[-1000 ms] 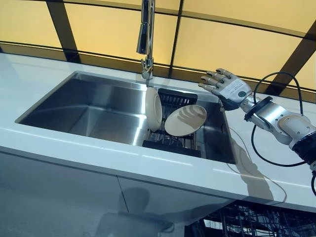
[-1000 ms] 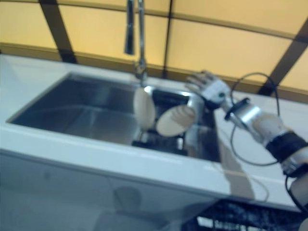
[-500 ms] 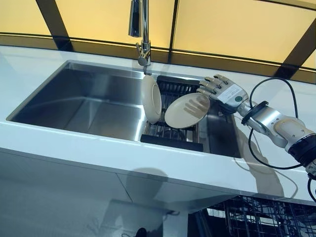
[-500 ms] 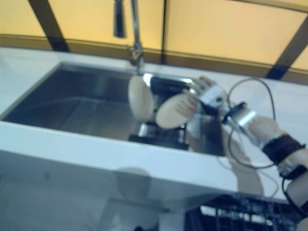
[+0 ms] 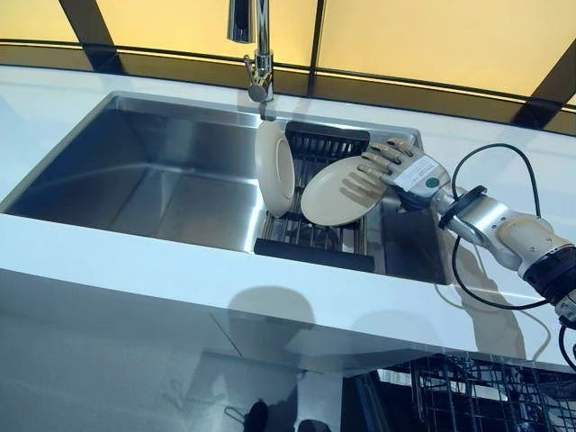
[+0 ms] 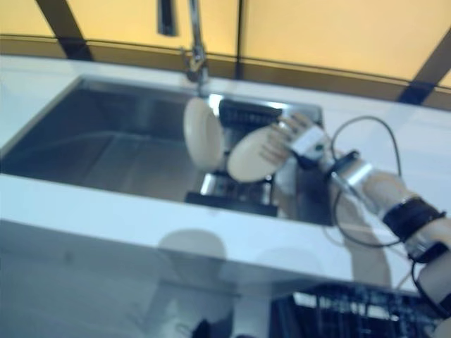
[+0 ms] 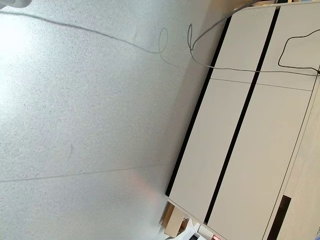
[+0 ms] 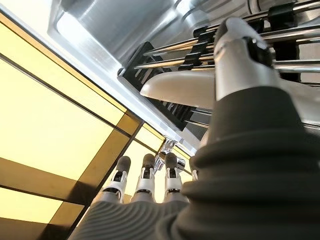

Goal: Take plates into dishwasher

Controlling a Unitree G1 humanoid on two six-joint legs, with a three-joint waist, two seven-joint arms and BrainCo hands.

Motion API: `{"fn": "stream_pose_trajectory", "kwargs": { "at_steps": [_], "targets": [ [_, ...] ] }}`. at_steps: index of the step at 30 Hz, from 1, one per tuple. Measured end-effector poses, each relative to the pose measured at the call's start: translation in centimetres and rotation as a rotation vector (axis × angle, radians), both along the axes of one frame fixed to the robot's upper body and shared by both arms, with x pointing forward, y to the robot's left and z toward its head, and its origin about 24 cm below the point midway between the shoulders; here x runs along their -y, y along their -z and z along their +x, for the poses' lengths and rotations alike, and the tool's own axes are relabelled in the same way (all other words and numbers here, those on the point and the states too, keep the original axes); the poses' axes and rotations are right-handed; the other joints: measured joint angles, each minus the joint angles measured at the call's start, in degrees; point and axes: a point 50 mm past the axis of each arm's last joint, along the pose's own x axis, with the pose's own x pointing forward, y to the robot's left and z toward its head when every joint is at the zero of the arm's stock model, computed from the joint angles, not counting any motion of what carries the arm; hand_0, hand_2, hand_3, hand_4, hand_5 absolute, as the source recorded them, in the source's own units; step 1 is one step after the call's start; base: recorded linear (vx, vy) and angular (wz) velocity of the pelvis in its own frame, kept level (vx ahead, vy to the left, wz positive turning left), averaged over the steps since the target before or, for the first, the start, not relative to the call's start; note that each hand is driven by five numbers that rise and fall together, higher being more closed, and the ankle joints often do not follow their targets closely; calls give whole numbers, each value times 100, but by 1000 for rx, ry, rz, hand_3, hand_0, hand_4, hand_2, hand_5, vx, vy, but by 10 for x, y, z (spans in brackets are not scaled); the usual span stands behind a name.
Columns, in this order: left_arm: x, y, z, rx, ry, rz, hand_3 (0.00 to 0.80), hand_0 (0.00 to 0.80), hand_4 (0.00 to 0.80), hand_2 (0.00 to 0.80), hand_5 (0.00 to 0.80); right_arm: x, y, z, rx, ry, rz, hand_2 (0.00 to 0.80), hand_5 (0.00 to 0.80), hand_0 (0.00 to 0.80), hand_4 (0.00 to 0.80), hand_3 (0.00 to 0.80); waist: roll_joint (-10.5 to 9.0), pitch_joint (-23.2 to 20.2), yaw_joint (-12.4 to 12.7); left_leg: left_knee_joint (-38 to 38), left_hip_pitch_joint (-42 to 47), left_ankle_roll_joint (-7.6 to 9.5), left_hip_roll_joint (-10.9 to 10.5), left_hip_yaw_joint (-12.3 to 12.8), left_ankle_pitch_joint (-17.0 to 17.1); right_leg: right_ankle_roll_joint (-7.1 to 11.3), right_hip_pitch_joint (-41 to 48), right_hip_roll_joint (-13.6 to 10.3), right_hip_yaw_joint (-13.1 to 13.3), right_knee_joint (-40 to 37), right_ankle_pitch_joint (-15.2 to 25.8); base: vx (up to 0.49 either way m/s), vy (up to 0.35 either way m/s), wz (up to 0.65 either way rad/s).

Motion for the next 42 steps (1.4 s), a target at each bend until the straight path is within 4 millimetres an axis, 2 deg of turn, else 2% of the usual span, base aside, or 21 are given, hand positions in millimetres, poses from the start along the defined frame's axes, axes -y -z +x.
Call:
{"fn": "stream_pose_trajectory", "kwargs": {
  "at_steps": [21,22,23,24,31,36,42],
  "targets": [
    [2,0,0,6,-6,-20,0,0,0,0,0,-5,3,2,-1,-7,-12,0,0,0,0,0,114,202,18,3,-140,1,-5,-6,3,-20,-126,-1,-14,1,13,0,0,0],
    [2,0,0,8,-4,-22,0,0,0,0,0,-4,3,2,3,-1,-15,210,210,210,210,210,114,202,19,4,-168,1,-5,-6,3,-20,-155,-1,-14,1,14,0,0,0],
    [2,0,1,10,-6,-24,0,0,0,0,0,-4,3,3,5,4,-16,477,477,477,477,477,113,212,19,4,-181,2,-4,-6,4,-20,-170,-1,-14,1,14,-32,-2,-1],
    [2,0,1,13,-10,-25,0,0,0,0,0,-3,3,3,9,11,-23,800,800,800,800,800,114,248,20,4,-181,2,-4,-5,5,-20,-170,-1,-15,1,14,0,0,0],
    [2,-1,2,27,-8,-25,0,0,0,0,0,-5,-8,3,68,26,-48,800,800,800,800,800,128,310,47,3,-185,2,-6,-8,4,-19,-173,-3,-18,0,13,0,0,0],
    [2,-1,2,30,-23,-34,0,0,0,0,0,-4,-10,3,84,39,-51,800,800,800,800,800,124,313,161,3,-200,2,-13,-12,4,-9,-186,-9,-23,1,6,0,0,0],
    [3,-1,3,33,-23,-39,0,0,0,0,0,-3,-12,3,114,52,-69,800,800,800,800,800,118,321,152,3,-208,3,-21,-14,5,-18,-191,-16,-28,1,13,0,0,0]
  ]
}}
